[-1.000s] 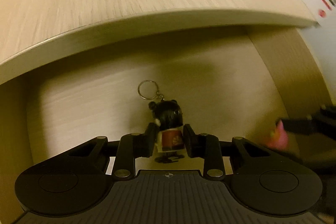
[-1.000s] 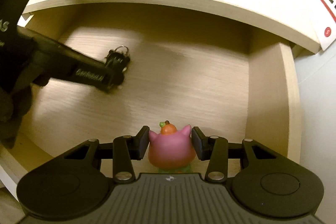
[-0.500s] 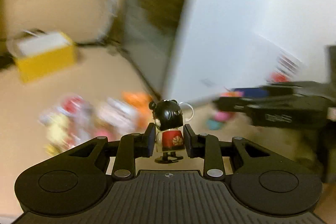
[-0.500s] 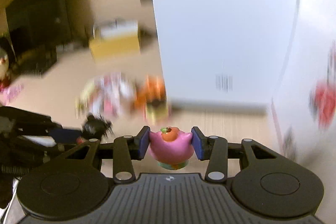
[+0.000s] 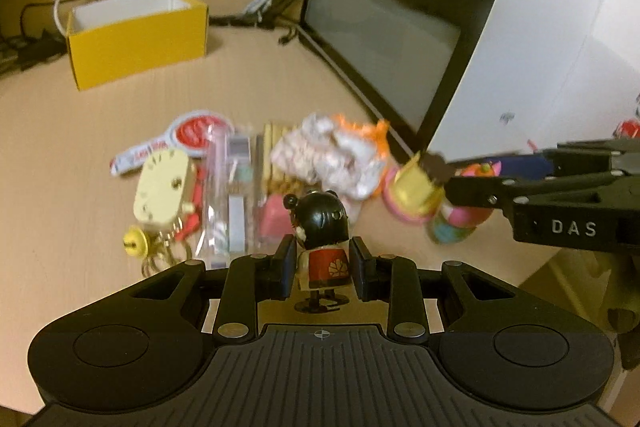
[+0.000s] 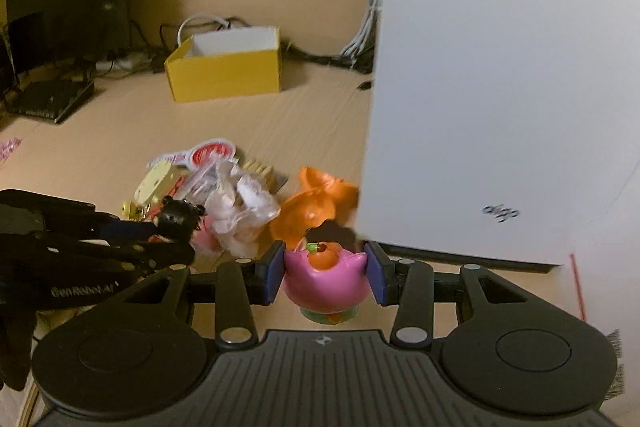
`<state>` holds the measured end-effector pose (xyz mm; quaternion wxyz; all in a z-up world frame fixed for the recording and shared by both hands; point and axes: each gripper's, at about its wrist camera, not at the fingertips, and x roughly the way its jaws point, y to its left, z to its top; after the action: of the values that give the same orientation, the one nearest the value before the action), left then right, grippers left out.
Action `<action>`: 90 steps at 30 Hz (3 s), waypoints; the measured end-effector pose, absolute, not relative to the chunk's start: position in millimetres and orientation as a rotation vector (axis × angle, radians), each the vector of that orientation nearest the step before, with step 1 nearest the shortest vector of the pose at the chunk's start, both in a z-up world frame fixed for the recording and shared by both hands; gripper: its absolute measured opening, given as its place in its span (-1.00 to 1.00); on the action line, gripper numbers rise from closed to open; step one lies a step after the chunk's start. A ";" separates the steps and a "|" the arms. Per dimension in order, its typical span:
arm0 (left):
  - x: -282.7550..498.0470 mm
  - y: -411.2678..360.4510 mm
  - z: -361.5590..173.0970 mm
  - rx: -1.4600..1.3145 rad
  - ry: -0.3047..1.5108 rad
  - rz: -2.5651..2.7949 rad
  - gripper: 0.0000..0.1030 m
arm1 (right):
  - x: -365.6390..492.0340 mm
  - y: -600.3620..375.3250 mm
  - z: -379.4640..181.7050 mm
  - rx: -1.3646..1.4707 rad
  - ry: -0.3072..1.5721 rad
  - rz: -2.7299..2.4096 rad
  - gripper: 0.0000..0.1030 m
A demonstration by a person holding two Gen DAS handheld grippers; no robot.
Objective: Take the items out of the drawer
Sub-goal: 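Grasp the black-red figure keychain with the left gripper while the right gripper lifts the pink cat, then carry the figure keychain and pink cat up and set them on the desktop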
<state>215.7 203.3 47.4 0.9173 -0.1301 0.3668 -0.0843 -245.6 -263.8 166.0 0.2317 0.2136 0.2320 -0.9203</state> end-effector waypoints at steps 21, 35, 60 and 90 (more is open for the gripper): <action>217.0 201.6 28.6 -0.222 0.759 -0.237 -0.35 | -249.8 -286.9 140.0 0.480 0.800 -2.547 -0.17; 221.0 205.0 30.5 -0.198 0.767 -0.251 -0.35 | -257.6 -285.9 139.0 0.477 0.775 -2.566 -0.14; 205.7 177.0 39.1 -0.161 0.789 -0.141 -0.32 | -246.3 -242.6 130.4 0.389 0.693 -2.490 -0.08; 204.5 178.6 40.5 -0.183 0.803 -0.183 -0.32 | -254.7 -205.0 118.9 0.456 0.808 -2.524 -0.14</action>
<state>204.5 178.6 40.5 0.9124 -0.0886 0.3896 -0.0886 -254.7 -205.0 118.9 0.2240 0.1654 0.2929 -0.9147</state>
